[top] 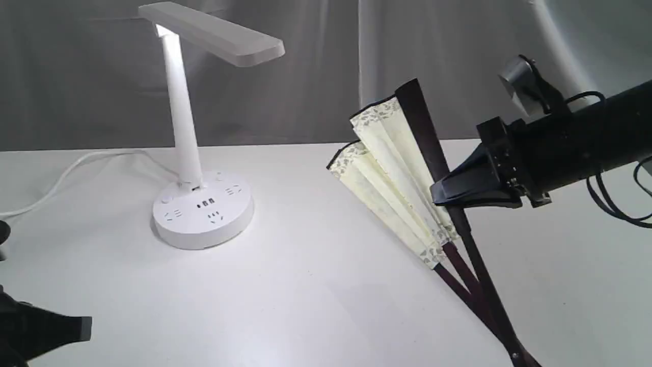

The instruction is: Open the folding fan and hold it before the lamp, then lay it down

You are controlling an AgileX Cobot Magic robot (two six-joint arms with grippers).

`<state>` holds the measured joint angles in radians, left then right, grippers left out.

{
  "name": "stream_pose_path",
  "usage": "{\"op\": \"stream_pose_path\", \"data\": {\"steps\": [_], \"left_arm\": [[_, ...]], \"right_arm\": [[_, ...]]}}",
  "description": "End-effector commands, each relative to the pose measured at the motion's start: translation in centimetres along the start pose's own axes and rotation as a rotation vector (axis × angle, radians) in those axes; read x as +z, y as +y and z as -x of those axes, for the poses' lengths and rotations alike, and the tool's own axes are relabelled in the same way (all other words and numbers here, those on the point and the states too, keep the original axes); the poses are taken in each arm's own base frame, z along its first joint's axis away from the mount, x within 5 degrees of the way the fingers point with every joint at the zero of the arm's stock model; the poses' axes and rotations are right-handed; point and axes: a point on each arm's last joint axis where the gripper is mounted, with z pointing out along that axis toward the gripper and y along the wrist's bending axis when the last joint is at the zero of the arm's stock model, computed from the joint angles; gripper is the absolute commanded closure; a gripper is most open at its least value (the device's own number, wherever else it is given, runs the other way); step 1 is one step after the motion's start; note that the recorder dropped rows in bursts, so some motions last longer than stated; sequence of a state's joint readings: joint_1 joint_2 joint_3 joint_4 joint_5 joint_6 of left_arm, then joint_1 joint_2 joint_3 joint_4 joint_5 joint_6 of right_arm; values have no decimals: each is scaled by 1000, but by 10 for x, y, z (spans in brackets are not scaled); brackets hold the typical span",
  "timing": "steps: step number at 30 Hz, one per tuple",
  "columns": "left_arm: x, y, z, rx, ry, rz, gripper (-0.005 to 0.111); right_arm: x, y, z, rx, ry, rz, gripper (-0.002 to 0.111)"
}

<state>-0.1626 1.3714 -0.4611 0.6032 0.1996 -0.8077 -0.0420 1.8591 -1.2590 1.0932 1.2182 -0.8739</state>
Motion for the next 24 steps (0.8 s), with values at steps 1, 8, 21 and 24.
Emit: {"op": "stream_pose_path", "data": {"steps": [1, 8, 21, 24], "left_arm": [[4, -4, -3, -20, 79, -16, 107], [16, -20, 10, 87, 259, -116, 107], [15, -40, 25, 135, 179, -170, 107], [16, -59, 31, 182, 187, -201, 107]], "right_arm": [[-4, 3, 0, -9, -17, 7, 108], [-4, 3, 0, -11, -17, 7, 108], [-4, 2, 0, -13, -13, 5, 108], [-4, 2, 0, -13, -13, 5, 108]]}}
